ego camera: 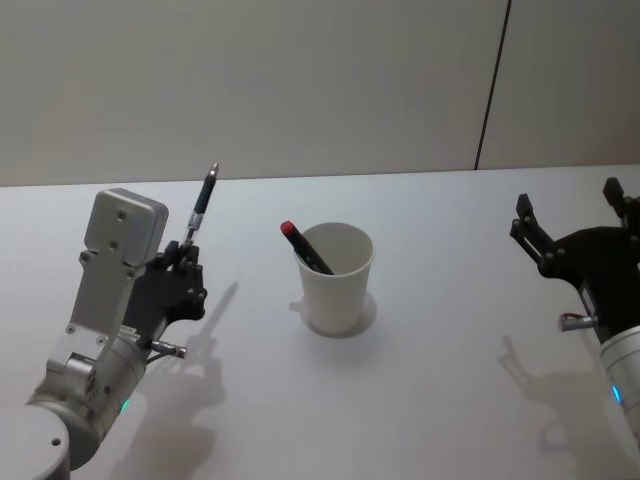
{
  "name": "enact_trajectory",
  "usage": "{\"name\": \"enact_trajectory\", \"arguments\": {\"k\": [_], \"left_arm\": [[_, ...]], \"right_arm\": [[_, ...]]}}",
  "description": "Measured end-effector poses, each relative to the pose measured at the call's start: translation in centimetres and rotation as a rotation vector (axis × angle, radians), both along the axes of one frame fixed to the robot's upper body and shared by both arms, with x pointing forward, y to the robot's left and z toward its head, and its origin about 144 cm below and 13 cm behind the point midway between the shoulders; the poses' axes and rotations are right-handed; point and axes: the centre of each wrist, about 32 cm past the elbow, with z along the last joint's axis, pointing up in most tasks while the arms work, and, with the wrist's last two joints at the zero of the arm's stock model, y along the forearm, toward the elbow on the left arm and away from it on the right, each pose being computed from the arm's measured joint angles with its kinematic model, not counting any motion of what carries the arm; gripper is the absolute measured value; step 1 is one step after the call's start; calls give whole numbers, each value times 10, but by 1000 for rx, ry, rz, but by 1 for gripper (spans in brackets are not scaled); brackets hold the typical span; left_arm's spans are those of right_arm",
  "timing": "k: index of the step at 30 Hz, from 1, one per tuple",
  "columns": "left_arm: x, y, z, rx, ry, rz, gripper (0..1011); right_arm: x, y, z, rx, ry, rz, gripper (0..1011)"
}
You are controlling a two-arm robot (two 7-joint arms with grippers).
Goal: Place the pen into the pen holder.
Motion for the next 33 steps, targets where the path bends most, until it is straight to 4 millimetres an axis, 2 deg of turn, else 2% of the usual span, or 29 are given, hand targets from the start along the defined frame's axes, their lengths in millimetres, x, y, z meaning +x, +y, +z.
{"name": "enact_trajectory", "arguments": {"k": [20,33], "left_arm": [[15,13,-6,-55,-24,-271,176],[35,24,-15,-186,-86,-442,176]], "right_arm": [[0,0,0,0,0,0,1002],[0,0,0,0,0,0,1002]]}}
